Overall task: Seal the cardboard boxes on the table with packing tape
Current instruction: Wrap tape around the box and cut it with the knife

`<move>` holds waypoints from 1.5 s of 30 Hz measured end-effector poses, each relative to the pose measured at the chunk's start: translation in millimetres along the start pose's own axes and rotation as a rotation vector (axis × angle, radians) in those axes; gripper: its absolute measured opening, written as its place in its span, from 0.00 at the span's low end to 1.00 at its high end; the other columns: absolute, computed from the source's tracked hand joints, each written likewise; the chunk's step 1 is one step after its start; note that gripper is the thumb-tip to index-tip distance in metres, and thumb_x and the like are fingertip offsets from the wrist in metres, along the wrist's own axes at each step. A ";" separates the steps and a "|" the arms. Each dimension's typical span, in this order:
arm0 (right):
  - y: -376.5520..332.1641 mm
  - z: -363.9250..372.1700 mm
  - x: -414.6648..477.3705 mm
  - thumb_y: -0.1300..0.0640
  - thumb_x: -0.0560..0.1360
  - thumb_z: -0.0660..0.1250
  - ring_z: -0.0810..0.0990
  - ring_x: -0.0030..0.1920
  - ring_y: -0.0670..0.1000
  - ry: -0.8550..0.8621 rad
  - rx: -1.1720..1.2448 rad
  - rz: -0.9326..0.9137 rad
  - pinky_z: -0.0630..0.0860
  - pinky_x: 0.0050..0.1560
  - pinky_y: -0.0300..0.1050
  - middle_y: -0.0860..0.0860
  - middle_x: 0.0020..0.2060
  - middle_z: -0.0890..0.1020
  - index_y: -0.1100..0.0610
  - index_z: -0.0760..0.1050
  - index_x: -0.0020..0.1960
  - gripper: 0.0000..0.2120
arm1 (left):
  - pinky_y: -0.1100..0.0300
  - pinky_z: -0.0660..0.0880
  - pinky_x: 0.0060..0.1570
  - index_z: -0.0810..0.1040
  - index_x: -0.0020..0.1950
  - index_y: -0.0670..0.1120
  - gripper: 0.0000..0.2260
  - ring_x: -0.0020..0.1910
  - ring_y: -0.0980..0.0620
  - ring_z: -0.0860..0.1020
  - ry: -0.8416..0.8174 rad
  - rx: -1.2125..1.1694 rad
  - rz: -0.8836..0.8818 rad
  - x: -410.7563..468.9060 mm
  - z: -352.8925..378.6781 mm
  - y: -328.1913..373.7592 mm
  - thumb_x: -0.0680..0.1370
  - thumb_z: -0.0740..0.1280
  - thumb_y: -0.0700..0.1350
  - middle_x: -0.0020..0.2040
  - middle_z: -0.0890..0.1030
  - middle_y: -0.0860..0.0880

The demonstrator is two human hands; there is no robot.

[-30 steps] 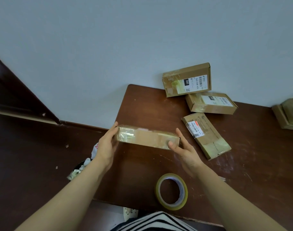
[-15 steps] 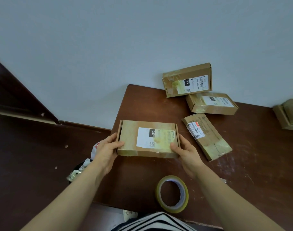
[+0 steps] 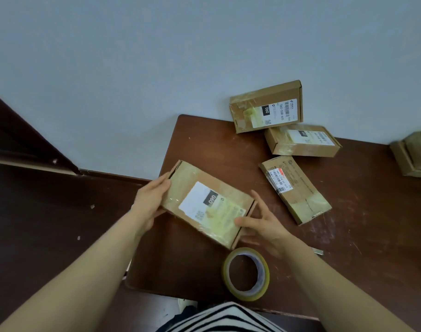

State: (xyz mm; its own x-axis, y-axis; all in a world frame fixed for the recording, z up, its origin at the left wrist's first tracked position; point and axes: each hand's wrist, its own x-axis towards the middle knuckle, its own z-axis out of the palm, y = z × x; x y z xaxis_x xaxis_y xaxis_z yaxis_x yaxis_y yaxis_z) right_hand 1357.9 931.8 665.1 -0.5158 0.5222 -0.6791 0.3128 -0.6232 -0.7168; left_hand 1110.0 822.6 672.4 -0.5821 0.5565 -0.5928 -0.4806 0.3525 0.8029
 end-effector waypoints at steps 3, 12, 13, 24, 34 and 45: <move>-0.7 17.2 -5.6 0.52 0.71 0.71 0.82 0.44 0.53 -0.062 0.013 0.058 0.76 0.44 0.49 0.51 0.45 0.84 0.39 0.73 0.61 0.21 | 0.56 0.77 0.46 0.78 0.62 0.48 0.15 0.44 0.52 0.80 0.076 -0.070 0.044 16.5 3.5 16.8 0.76 0.70 0.41 0.52 0.82 0.49; 24.7 70.6 2.6 0.61 0.76 0.69 0.80 0.51 0.54 0.145 0.167 -0.014 0.81 0.46 0.42 0.54 0.55 0.76 0.59 0.62 0.69 0.25 | 0.46 0.53 0.73 0.49 0.78 0.45 0.59 0.76 0.42 0.51 -0.018 0.964 0.009 22.1 66.6 9.0 0.58 0.66 0.74 0.77 0.55 0.41; 24.0 71.6 2.3 0.60 0.76 0.68 0.80 0.51 0.53 0.125 0.120 -0.011 0.81 0.47 0.43 0.52 0.54 0.76 0.58 0.62 0.69 0.24 | 0.43 0.50 0.72 0.45 0.78 0.45 0.62 0.77 0.42 0.46 -0.030 1.072 -0.009 20.2 74.8 5.3 0.57 0.66 0.77 0.78 0.50 0.41; 5.3 -3.9 -13.7 0.71 0.74 0.65 0.79 0.42 0.49 0.161 -0.381 -0.101 0.79 0.44 0.40 0.55 0.46 0.79 0.64 0.77 0.57 0.12 | 0.38 0.41 0.71 0.29 0.75 0.46 0.65 0.74 0.41 0.31 -0.193 1.617 0.177 17.9 94.3 -29.0 0.59 0.74 0.67 0.74 0.28 0.39; 44.7 -22.2 -24.3 0.58 0.76 0.65 0.73 0.61 0.56 0.029 -1.343 -0.050 0.72 0.55 0.47 0.55 0.59 0.72 0.55 0.71 0.66 0.18 | 0.52 0.47 0.72 0.57 0.77 0.50 0.34 0.77 0.49 0.43 -0.356 1.283 0.650 -11.1 85.2 -38.6 0.74 0.68 0.49 0.78 0.50 0.48; -3.7 -39.9 -46.3 0.71 0.72 0.65 0.78 0.23 0.50 0.171 -0.283 0.124 0.74 0.23 0.38 0.55 0.27 0.79 0.68 0.78 0.47 0.06 | 0.51 0.72 0.63 0.75 0.62 0.46 0.20 0.63 0.51 0.73 -0.626 0.236 -0.082 -72.2 100.8 -33.9 0.78 0.49 0.36 0.62 0.77 0.47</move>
State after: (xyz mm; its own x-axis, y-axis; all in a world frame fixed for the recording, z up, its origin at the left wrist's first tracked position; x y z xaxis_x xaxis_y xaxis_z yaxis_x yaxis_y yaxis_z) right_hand 1412.4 933.1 692.8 -0.3264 0.5576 -0.7632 0.5854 -0.5147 -0.6264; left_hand 1234.4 846.3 694.3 -0.0255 0.8269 -0.5617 -0.3098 0.5277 0.7909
